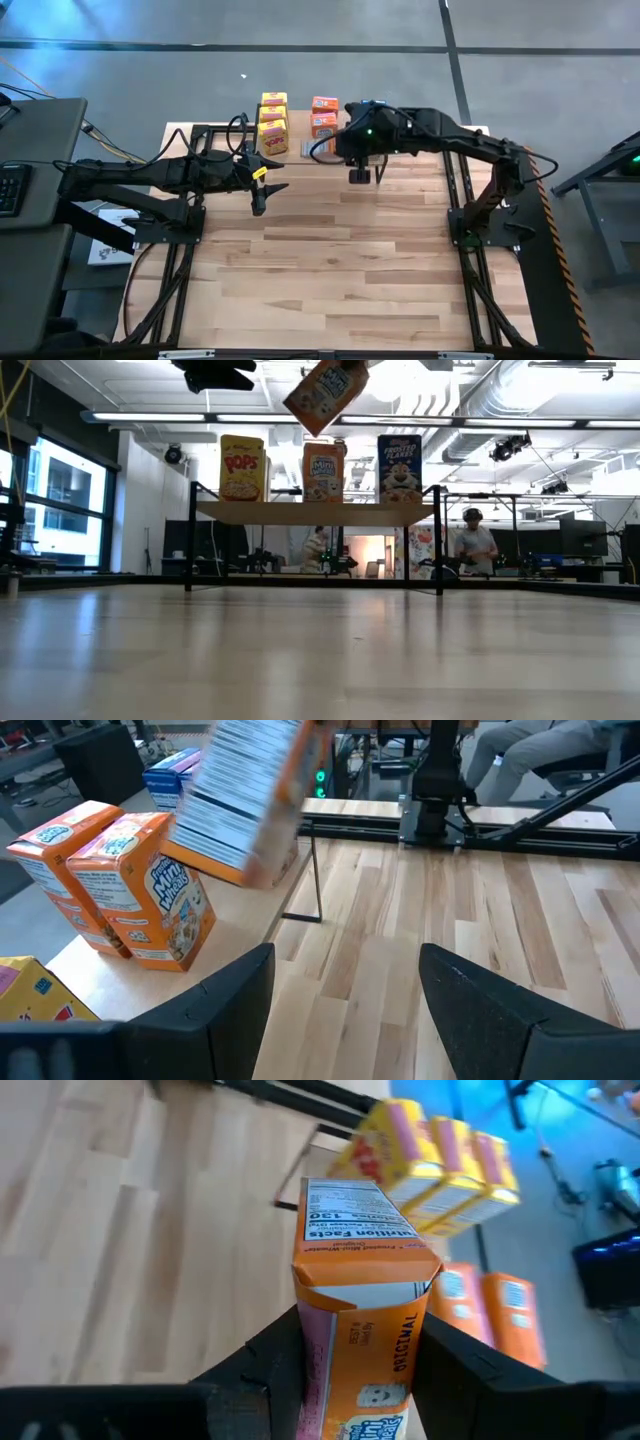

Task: Stack cereal on shelf
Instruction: Put the orange cereal box on the shelf aligned with the other orange cereal boxes

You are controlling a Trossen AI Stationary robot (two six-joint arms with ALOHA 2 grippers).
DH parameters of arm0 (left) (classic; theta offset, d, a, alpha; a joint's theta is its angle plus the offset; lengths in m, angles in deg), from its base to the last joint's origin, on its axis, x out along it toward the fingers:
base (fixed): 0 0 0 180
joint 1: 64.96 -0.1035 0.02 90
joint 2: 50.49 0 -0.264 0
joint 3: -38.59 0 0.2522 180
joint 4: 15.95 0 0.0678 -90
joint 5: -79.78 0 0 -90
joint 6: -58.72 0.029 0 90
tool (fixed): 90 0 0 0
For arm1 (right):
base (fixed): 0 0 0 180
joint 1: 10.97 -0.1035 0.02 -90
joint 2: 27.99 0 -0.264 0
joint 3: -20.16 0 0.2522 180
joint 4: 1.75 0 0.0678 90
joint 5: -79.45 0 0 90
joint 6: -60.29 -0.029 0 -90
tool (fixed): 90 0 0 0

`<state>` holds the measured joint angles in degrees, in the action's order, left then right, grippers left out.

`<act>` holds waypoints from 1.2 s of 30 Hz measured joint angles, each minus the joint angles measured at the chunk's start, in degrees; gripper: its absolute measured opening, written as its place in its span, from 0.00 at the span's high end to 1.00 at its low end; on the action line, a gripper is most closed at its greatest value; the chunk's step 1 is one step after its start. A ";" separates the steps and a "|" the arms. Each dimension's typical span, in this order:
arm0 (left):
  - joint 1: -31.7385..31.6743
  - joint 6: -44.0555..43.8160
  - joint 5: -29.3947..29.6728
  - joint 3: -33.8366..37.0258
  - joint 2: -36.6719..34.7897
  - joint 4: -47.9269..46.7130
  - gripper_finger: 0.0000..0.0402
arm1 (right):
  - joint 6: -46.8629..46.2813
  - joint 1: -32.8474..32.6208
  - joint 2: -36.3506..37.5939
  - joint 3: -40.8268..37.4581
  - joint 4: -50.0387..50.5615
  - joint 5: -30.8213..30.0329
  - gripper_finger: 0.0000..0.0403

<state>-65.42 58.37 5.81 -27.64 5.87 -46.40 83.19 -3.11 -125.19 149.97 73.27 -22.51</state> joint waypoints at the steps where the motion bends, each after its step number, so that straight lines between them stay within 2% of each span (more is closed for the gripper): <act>1: 0.01 0.01 0.02 0.00 0.00 -0.02 0.40 | 0.54 0.59 0.00 0.18 -0.07 -0.03 0.64; 10: 0.01 -0.01 0.01 0.00 0.00 0.00 0.40 | 1.20 4.94 -0.47 0.24 -0.93 1.71 0.64; 18: 0.00 -0.01 0.00 0.00 -0.02 -0.04 0.40 | 1.09 5.39 -3.98 0.24 1.89 4.47 0.64; 22: -0.01 -0.01 0.00 0.00 -0.02 -0.04 0.40 | 0.20 5.39 -6.11 0.24 4.25 4.34 0.64; 26: 0.00 -0.01 0.01 0.00 -0.02 -0.01 0.40 | 0.11 5.39 -7.61 0.24 5.21 1.68 0.64; 36: 0.00 -0.01 0.00 0.00 -0.02 0.02 0.40 | -0.37 5.39 -8.02 0.21 7.01 0.82 0.64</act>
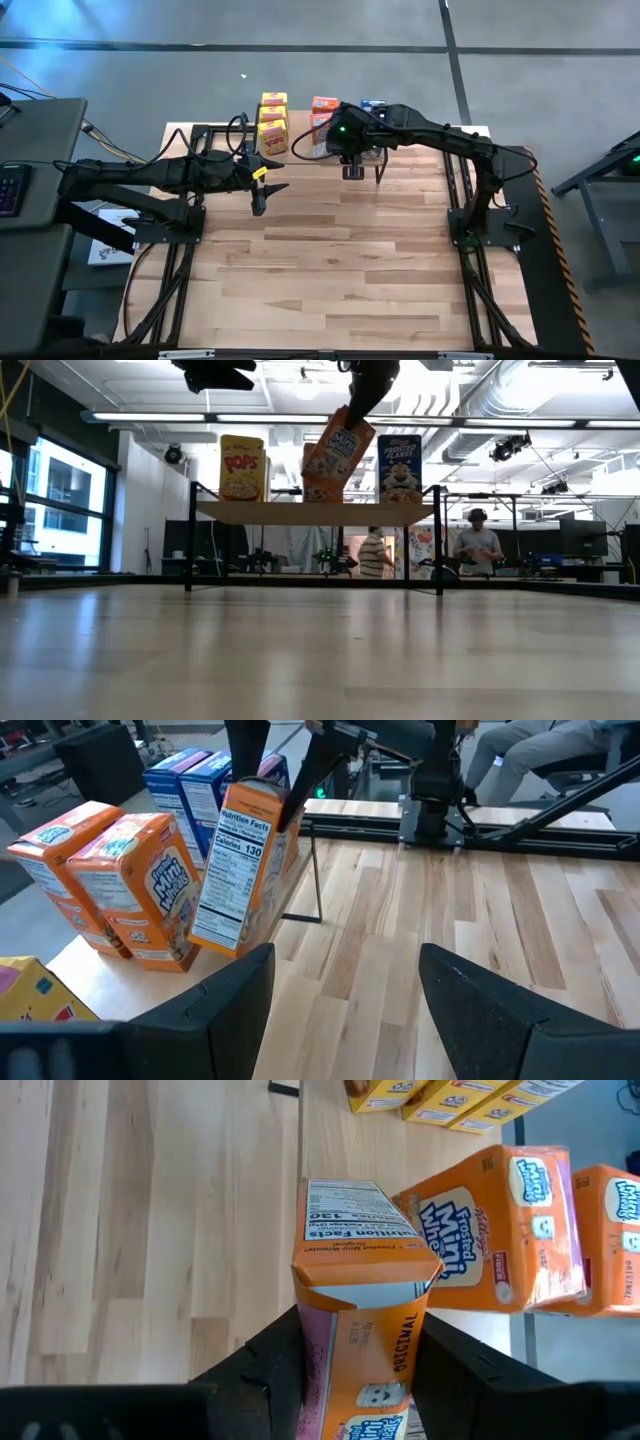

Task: Stack cereal on shelf
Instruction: Put the orange cereal box on the shelf aligned with the other orange cereal boxes

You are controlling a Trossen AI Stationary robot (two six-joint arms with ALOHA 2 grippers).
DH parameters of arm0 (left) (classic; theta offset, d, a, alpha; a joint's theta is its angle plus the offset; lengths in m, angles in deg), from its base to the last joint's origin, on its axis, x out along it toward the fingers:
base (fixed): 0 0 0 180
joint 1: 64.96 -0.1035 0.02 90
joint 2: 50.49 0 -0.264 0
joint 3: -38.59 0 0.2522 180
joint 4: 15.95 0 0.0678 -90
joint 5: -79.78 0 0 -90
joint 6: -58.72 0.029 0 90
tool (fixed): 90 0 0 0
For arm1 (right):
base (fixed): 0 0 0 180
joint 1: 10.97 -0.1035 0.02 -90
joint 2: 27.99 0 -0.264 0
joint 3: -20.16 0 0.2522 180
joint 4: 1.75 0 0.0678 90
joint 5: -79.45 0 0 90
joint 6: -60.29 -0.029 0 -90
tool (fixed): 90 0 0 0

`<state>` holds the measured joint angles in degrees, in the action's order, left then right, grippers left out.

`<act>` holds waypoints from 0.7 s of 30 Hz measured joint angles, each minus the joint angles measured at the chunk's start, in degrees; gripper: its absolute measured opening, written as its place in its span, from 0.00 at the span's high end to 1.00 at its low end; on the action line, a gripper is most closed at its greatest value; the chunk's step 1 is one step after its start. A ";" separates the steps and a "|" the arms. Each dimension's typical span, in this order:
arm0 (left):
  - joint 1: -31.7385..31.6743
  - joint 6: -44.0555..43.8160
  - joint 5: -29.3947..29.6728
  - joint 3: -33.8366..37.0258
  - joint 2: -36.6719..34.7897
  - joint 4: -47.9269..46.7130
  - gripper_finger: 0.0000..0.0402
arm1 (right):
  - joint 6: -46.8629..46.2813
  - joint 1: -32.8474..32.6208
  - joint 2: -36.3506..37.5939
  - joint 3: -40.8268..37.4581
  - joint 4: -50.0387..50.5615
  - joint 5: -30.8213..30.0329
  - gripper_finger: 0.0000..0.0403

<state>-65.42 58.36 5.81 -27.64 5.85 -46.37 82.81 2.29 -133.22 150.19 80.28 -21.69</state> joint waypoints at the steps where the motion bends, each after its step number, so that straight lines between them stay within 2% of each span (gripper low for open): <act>1: 0.00 0.00 0.00 0.00 0.00 -0.01 0.40 | 0.01 0.00 0.00 0.00 0.08 -0.01 0.64; 21: 0.01 0.00 0.00 0.00 0.00 -0.04 0.40 | 1.97 1.36 -1.03 -0.07 0.02 0.57 0.64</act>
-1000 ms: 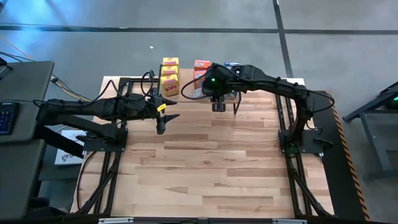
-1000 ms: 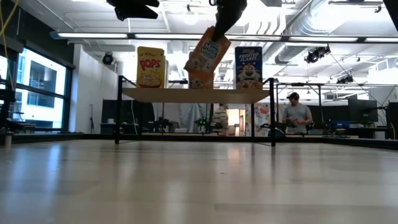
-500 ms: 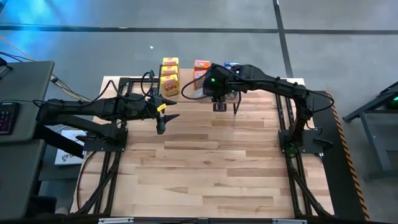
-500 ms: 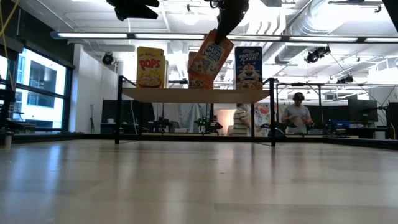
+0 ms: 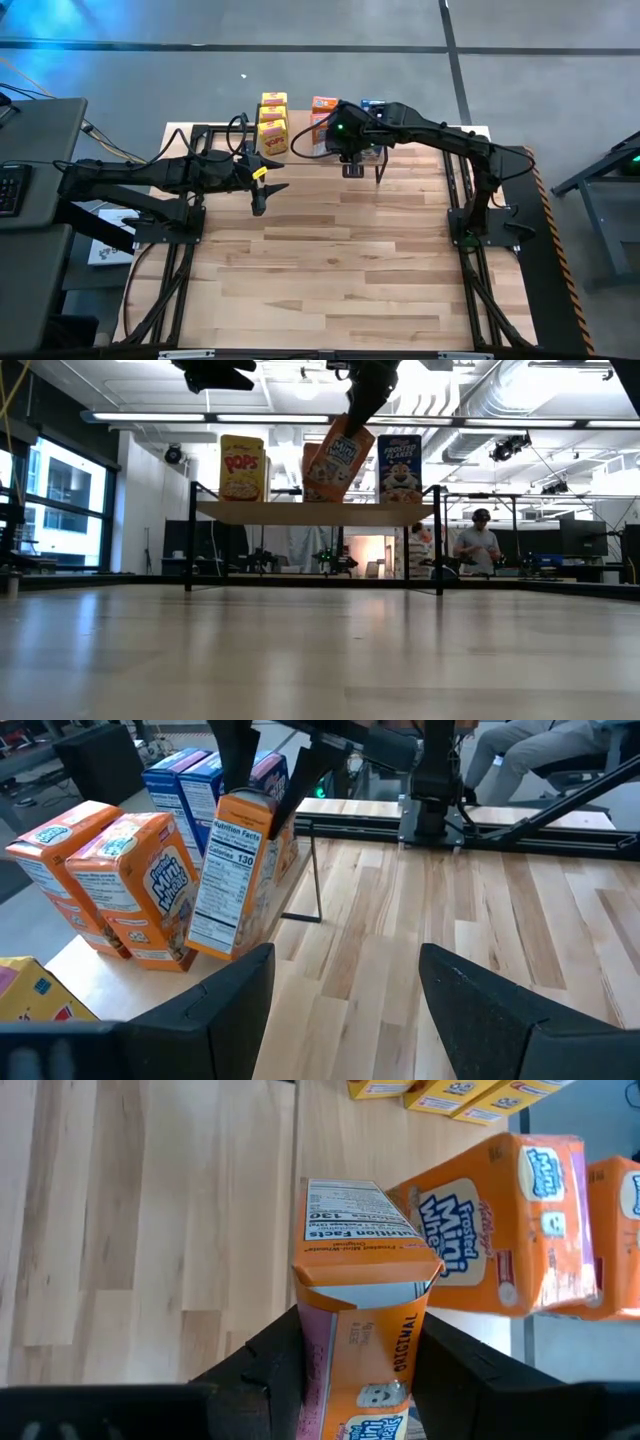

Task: Stack cereal on shelf
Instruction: Put the orange cereal box on the shelf aligned with the other orange cereal boxes

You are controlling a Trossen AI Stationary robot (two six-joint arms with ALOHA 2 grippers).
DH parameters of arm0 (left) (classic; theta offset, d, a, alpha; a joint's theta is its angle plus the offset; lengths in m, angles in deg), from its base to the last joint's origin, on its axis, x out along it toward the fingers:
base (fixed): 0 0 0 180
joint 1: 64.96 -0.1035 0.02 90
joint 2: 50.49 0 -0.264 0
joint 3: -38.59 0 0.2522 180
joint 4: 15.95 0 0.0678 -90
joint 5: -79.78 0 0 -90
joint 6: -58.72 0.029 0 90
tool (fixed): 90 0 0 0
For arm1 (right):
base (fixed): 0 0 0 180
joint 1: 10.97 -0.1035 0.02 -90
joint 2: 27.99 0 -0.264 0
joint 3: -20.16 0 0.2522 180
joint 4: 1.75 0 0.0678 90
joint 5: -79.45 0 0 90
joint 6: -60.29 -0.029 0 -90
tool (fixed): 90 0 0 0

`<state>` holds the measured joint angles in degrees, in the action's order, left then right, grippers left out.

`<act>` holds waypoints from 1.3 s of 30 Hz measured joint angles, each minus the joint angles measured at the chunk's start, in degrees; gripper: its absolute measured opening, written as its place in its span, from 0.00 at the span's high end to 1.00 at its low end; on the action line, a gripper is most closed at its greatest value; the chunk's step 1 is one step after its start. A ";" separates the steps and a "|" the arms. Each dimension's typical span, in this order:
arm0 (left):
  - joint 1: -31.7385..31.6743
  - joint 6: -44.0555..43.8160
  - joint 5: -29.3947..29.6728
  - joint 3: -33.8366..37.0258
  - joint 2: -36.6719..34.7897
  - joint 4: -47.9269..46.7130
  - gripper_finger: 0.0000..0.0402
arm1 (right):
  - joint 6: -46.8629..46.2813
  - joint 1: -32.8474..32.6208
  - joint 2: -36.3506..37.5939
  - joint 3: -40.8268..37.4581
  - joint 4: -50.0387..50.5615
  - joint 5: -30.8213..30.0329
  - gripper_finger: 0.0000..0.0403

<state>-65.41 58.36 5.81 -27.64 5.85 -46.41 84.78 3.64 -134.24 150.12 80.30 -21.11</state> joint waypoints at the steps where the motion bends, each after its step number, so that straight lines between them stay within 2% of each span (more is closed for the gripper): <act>1: -0.01 0.00 0.01 0.00 0.01 0.03 0.40 | 0.00 0.02 0.00 0.00 0.06 -0.20 0.64; 39: -0.01 0.00 0.02 0.00 0.00 -0.01 0.40 | 0.04 0.77 -1.73 0.07 -2.19 -1.82 0.58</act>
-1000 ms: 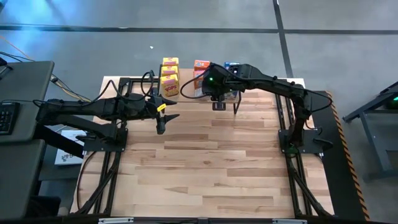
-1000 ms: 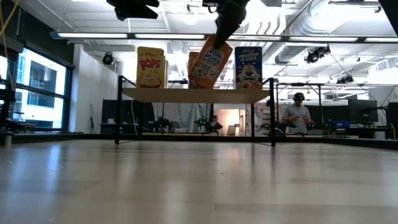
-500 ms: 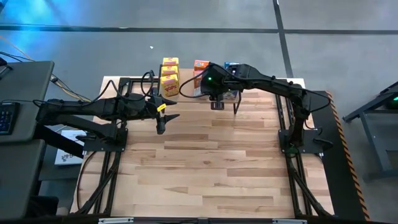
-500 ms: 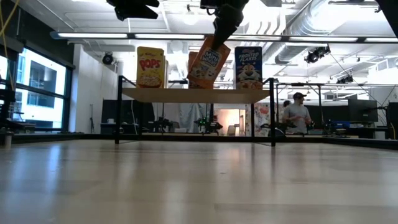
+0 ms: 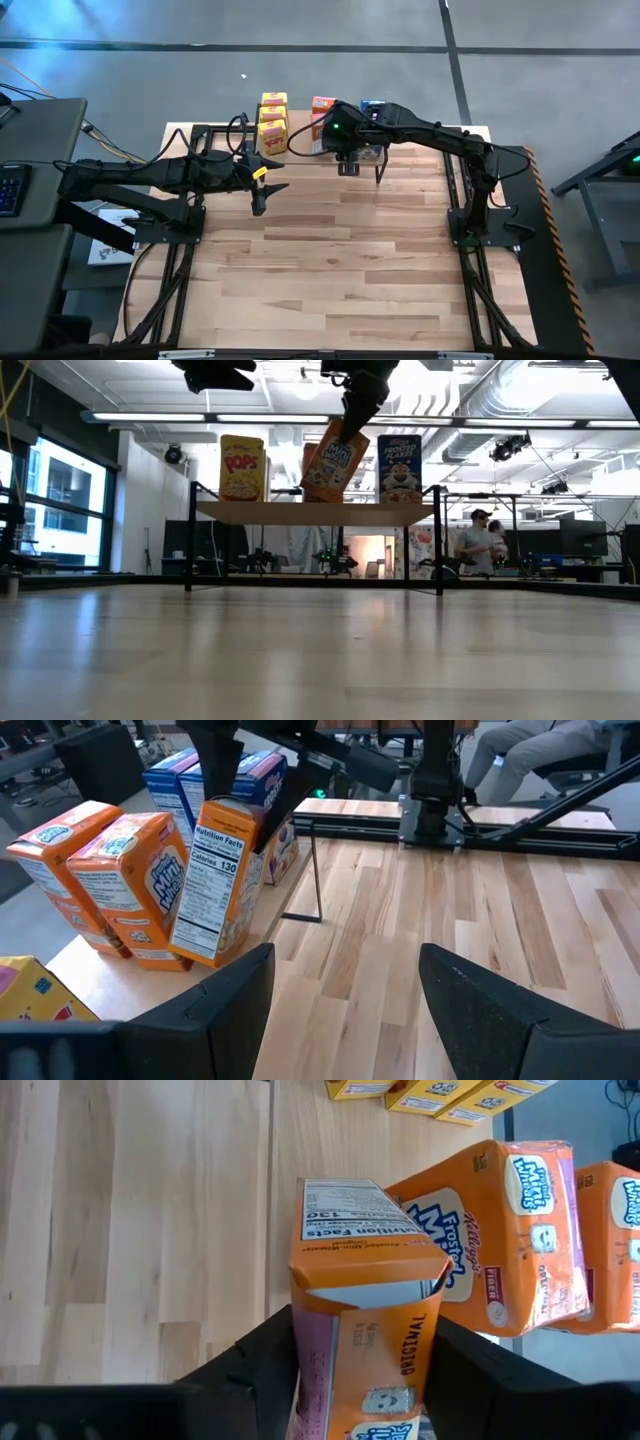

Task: Stack cereal on shelf
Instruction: Put the orange cereal box on the shelf aligned with the other orange cereal boxes

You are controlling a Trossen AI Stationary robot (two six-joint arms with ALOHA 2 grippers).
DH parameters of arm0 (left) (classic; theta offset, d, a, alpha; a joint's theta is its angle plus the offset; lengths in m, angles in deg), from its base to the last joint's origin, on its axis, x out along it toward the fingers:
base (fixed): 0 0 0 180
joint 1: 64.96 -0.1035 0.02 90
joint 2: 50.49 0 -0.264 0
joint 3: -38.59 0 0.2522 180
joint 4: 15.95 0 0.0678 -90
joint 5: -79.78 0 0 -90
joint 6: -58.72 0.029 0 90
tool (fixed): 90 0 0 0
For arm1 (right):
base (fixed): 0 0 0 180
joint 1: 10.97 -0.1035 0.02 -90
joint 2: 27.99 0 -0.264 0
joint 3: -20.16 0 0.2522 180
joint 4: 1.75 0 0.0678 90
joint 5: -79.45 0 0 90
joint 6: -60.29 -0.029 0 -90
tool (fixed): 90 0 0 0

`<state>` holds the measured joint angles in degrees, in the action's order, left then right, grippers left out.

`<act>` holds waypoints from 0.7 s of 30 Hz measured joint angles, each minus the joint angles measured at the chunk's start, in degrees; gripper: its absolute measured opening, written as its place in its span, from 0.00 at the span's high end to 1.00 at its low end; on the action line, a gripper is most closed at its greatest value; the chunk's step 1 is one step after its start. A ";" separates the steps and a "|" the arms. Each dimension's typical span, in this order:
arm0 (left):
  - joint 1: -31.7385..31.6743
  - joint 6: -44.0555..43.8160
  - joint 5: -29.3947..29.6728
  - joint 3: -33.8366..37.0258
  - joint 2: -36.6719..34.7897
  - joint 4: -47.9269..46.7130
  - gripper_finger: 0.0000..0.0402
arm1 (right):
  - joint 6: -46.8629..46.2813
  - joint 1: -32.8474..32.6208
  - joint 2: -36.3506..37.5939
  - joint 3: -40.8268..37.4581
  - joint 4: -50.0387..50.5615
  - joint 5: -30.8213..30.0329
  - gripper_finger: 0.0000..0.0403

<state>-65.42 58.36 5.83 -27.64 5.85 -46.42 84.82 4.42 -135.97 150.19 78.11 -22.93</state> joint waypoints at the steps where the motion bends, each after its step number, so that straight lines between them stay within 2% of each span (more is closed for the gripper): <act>1: 0.01 0.00 -0.02 0.00 0.00 0.02 0.40 | 0.00 -0.01 -0.02 0.00 -0.02 -0.13 0.56; 9: 0.01 0.00 -0.02 0.00 0.00 0.02 0.40 | 0.00 0.01 -0.11 -0.07 -0.61 -2.21 0.40; 21: 0.01 0.00 -0.02 0.00 0.00 0.02 0.40 | 0.00 -0.03 -0.09 -0.07 -2.50 -4.17 0.39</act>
<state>-65.41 58.36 5.81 -27.64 5.85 -46.40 84.82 4.38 -136.06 150.12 75.61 -27.09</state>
